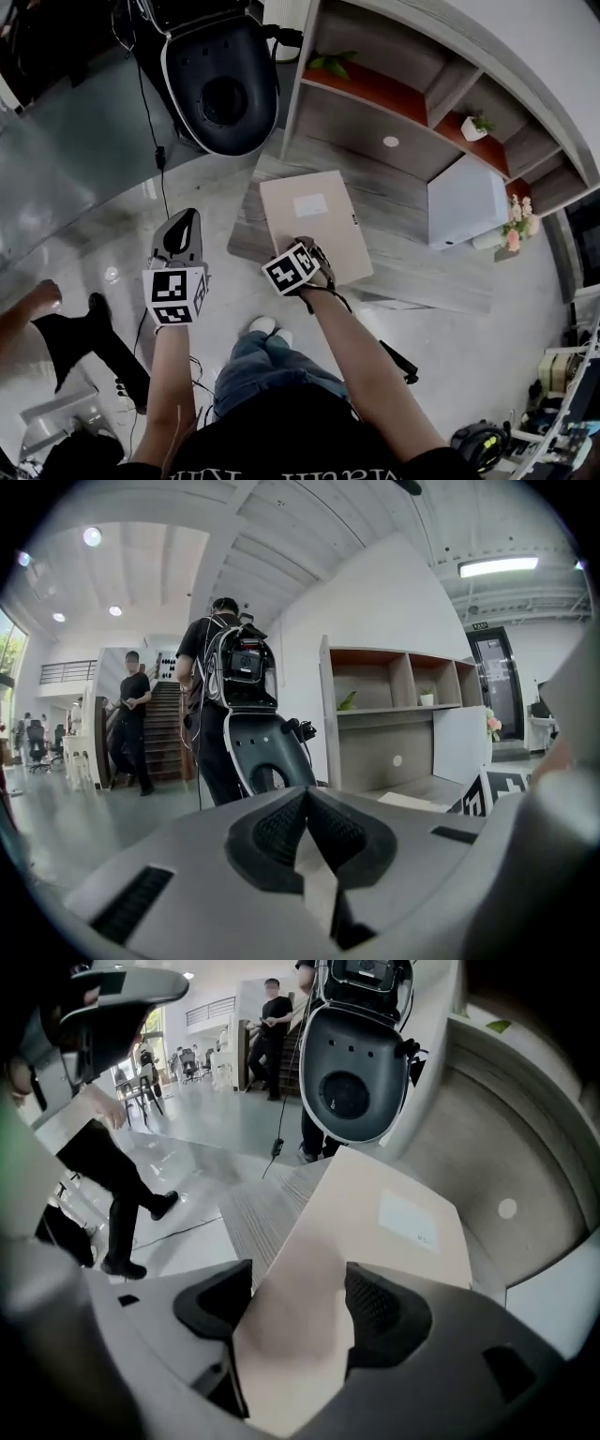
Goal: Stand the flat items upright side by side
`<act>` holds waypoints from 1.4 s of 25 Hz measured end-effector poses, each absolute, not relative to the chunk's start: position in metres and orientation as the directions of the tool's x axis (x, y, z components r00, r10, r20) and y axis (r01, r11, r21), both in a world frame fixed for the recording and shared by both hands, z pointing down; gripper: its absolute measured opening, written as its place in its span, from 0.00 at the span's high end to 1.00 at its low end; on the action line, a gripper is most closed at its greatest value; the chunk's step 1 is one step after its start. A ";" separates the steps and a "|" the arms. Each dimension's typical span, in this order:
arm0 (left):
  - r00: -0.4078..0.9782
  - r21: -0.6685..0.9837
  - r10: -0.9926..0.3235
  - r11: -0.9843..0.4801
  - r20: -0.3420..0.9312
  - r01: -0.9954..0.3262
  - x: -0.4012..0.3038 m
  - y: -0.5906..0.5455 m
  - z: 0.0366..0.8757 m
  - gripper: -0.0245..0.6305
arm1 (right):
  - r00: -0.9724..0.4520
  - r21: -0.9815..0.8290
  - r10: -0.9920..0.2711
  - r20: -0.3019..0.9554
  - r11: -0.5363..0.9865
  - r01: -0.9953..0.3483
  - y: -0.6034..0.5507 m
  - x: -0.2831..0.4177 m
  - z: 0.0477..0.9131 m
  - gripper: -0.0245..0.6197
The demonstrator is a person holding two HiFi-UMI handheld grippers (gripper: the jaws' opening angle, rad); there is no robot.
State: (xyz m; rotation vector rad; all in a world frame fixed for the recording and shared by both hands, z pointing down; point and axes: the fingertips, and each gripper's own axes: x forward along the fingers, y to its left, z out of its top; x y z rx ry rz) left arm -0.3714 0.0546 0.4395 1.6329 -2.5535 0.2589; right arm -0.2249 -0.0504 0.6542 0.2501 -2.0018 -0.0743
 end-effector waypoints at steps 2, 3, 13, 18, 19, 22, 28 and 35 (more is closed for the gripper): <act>-0.420 -0.080 -0.890 0.413 0.175 -0.907 -0.372 0.053 0.441 0.95 | -0.395 0.170 -0.207 0.895 0.977 -0.128 -0.056 -0.215 0.656 0.46; -0.419 -0.076 -0.891 0.412 0.175 -0.908 -0.371 0.052 0.442 0.95 | -0.387 0.170 -0.206 0.899 0.978 -0.124 -0.059 -0.209 0.656 0.47; -0.326 -0.062 -0.929 0.320 0.176 -0.945 -0.339 0.015 0.444 0.95 | -0.335 0.166 -0.263 0.905 0.942 -0.292 -0.099 -0.116 0.657 0.54; -0.261 -0.070 -0.948 0.252 0.183 -0.965 -0.314 -0.007 0.445 0.95 | -0.299 0.195 -0.302 0.905 0.920 -0.341 -0.117 -0.075 0.659 0.53; -0.250 -0.072 -0.950 0.240 0.187 -0.968 -0.310 -0.009 0.446 0.95 | -0.296 0.207 -0.313 0.902 0.917 -0.340 -0.118 -0.070 0.659 0.53; -0.220 -0.079 -0.955 0.208 0.201 -0.975 -0.295 -0.013 0.448 0.95 | -0.267 0.301 -0.372 0.889 0.914 -0.271 -0.117 -0.056 0.661 0.51; -0.193 -0.087 -0.953 0.177 0.233 -0.980 -0.278 -0.017 0.458 0.95 | -0.241 0.476 -0.487 0.839 0.873 -0.108 -0.110 -0.037 0.674 0.46; -0.167 -0.085 -0.946 0.149 0.276 -0.985 -0.255 -0.016 0.483 0.95 | -0.219 0.656 -0.642 0.735 0.754 -0.009 -0.112 -0.023 0.686 0.45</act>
